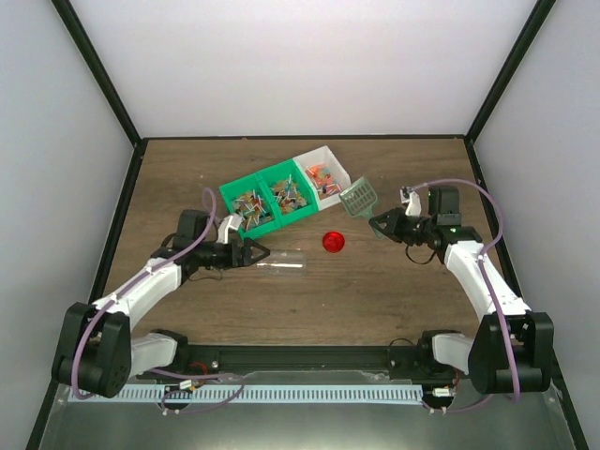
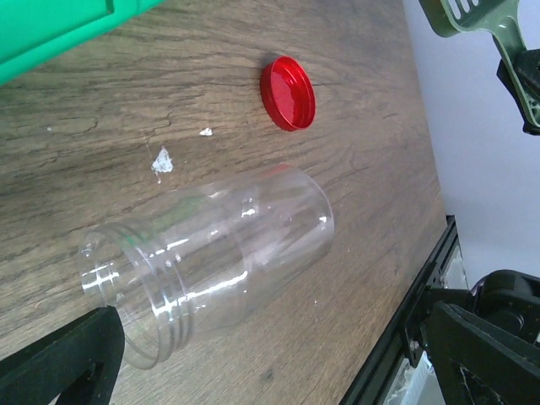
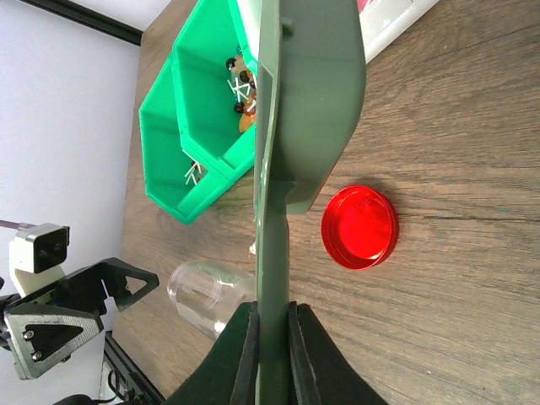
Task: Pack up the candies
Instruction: Adjust the packing bottle at the center of the board.
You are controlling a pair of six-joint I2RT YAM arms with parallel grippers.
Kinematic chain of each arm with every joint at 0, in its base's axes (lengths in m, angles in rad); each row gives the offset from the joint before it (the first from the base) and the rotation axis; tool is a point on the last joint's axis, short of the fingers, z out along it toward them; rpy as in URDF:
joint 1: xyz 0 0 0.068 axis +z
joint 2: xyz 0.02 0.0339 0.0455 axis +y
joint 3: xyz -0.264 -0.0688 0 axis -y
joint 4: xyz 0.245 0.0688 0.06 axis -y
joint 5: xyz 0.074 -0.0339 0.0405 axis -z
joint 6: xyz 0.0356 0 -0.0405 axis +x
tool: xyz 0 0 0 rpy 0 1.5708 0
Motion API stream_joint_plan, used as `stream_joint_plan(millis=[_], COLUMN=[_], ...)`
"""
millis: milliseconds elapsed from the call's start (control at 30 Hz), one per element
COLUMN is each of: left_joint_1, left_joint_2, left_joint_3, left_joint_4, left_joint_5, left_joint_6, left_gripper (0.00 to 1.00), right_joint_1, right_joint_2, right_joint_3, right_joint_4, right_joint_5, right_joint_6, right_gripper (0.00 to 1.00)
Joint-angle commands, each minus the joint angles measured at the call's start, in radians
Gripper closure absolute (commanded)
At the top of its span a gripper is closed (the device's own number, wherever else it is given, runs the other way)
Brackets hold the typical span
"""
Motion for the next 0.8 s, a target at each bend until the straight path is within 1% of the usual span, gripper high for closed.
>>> stream_joint_plan(millis=[0, 267, 533, 767], left_joint_1=[0.022, 0.034, 0.034, 0.031], left_joint_2=[-0.011, 0.068, 0.099, 0.096], left_joint_3=[-0.040, -0.042, -0.053, -0.107], left_joint_4=[0.113, 0.155, 0.154, 0.219], left_joint_5=[0.069, 0.118, 0.054, 0.112], left_joint_6=[0.040, 0.026, -0.015, -0.070], left_gripper=[0.00, 0.00, 0.00, 0.05], right_joint_1=[-0.009, -0.010, -0.010, -0.010], right_joint_2=[-0.018, -0.020, -0.029, -0.039], right_joint_3=[0.017, 0.012, 0.008, -0.009], right_joint_4=[-0.029, -0.036, -0.034, -0.034], right_joint_5=[-0.012, -0.021, -0.023, -0.016], right_joint_6=[-0.041, -0.035, -0.031, -0.033], right_gripper=[0.98, 0.98, 0.98, 0.98])
